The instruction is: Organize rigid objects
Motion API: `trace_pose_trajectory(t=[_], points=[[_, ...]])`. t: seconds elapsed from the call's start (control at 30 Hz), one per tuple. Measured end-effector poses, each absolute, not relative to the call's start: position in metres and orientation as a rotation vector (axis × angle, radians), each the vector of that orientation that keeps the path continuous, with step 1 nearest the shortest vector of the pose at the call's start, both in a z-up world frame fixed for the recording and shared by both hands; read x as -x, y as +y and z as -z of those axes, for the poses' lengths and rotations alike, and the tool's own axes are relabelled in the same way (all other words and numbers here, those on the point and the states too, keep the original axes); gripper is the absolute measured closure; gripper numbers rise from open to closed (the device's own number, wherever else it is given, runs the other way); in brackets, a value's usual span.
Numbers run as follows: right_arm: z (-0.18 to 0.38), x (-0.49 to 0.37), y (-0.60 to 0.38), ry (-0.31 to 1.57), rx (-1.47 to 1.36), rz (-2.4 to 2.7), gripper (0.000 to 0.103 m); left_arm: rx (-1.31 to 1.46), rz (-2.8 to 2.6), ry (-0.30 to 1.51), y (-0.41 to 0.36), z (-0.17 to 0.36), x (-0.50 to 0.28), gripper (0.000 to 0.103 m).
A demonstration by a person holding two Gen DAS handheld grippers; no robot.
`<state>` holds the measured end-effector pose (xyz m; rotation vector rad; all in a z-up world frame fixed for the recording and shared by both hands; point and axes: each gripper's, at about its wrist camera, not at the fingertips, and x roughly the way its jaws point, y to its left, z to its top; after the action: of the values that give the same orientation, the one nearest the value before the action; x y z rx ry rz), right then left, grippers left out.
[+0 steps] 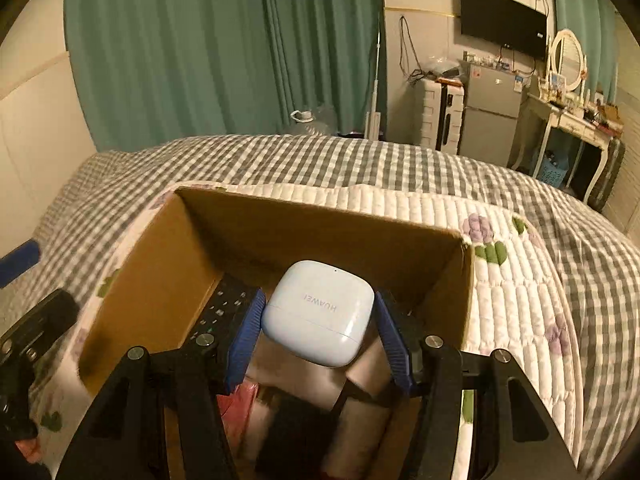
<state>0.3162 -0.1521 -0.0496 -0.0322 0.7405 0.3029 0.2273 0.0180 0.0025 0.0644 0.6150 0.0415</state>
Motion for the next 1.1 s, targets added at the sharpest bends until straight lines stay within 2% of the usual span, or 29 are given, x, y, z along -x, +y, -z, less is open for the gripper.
trace_pose_trajectory(t=[0.07, 0.3, 0.57, 0.63, 0.67, 0.73, 0.9, 1.1], points=[[0.047, -0.315, -0.152, 0.708, 0.032, -0.29, 0.012, -0.056, -0.036, 0.609, 0.021, 0.0, -0.226, 0.007], [-0.002, -0.284, -0.17, 0.627, -0.012, -0.254, 0.012, -0.034, -0.037, 0.596, 0.021, -0.018, -0.206, 0.006], [-0.1, -0.194, -0.187, 0.502, 0.015, -0.206, 0.012, -0.023, -0.017, 0.448, 0.014, -0.108, -0.133, 0.0], [-0.117, -0.169, -0.188, 0.477, 0.037, -0.198, 0.01, -0.015, -0.004, 0.431, 0.011, -0.124, -0.114, 0.0], [-0.128, -0.149, -0.189, 0.452, 0.049, -0.175, 0.003, -0.017, 0.001, 0.417, 0.01, -0.133, -0.1, 0.0], [-0.139, -0.12, -0.189, 0.41, 0.064, -0.149, 0.0, -0.025, 0.004, 0.391, 0.009, -0.141, -0.08, 0.0], [-0.136, -0.053, -0.201, 0.333, 0.002, -0.137, 0.0, -0.027, 0.013, 0.323, 0.007, -0.135, -0.032, 0.0], [-0.078, -0.025, -0.208, 0.262, -0.047, -0.14, 0.0, -0.08, -0.048, 0.267, 0.001, -0.085, -0.015, 0.0]])
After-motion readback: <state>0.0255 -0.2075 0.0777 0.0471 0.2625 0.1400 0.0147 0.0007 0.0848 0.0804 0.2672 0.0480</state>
